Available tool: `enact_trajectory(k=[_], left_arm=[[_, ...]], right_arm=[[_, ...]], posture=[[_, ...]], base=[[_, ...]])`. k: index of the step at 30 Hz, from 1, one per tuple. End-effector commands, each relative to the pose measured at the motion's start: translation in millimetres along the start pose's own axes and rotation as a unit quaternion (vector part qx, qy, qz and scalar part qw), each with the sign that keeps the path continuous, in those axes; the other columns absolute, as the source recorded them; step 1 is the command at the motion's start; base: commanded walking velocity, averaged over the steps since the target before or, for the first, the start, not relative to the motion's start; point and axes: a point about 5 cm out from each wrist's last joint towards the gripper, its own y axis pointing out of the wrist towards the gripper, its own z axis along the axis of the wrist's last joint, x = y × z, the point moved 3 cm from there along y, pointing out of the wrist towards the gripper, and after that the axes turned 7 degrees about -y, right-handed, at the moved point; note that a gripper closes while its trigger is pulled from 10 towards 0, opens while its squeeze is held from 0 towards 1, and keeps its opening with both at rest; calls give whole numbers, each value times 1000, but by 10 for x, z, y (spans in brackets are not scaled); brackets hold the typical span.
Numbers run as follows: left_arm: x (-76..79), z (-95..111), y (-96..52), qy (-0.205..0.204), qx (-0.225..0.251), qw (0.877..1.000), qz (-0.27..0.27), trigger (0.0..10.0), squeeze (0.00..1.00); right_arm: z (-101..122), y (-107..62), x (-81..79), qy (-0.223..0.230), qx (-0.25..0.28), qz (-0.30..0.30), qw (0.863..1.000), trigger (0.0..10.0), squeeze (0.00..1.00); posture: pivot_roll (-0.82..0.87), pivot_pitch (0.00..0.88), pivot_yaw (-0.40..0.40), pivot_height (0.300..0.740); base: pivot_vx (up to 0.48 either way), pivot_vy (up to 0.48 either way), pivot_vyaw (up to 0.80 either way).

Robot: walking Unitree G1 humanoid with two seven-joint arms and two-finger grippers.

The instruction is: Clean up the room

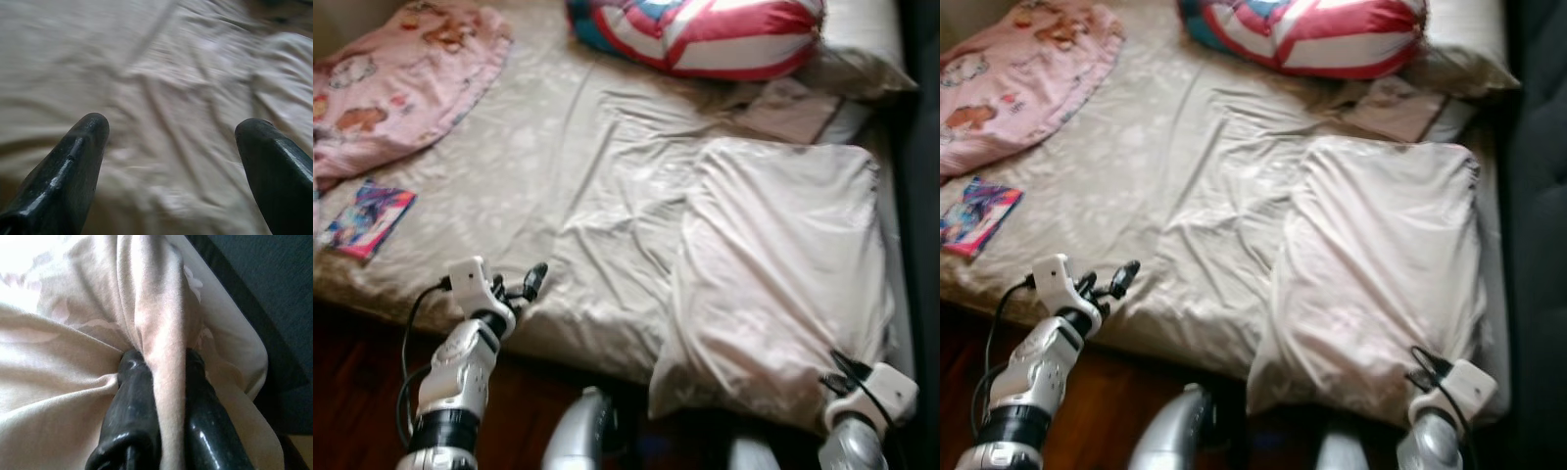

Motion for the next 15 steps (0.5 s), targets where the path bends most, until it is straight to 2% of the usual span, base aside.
enact_trajectory(k=[1,3,7,15], left_arm=[[-50,-100,-38,0,-13,1000,8,10000,0],[-39,-129,-46,-1,-15,1000,8,10000,0],[-25,-174,-53,-2,-19,1000,7,10000,0],[-10,-192,-48,-3,-21,1000,6,10000,0]], right_arm=[[36,17,-202,-13,0,40,999,10000,0],[135,68,-170,-9,7,29,1000,10000,0],[198,105,-121,-15,11,22,1000,10000,0],[175,115,-70,-11,1,16,1000,10000,0]], posture=[[-122,242,63,672],[-123,243,63,672],[-126,242,60,676],[-126,241,58,721]], base=[[0,0,0],[0,0,0],[0,0,0],[0,0,0]])
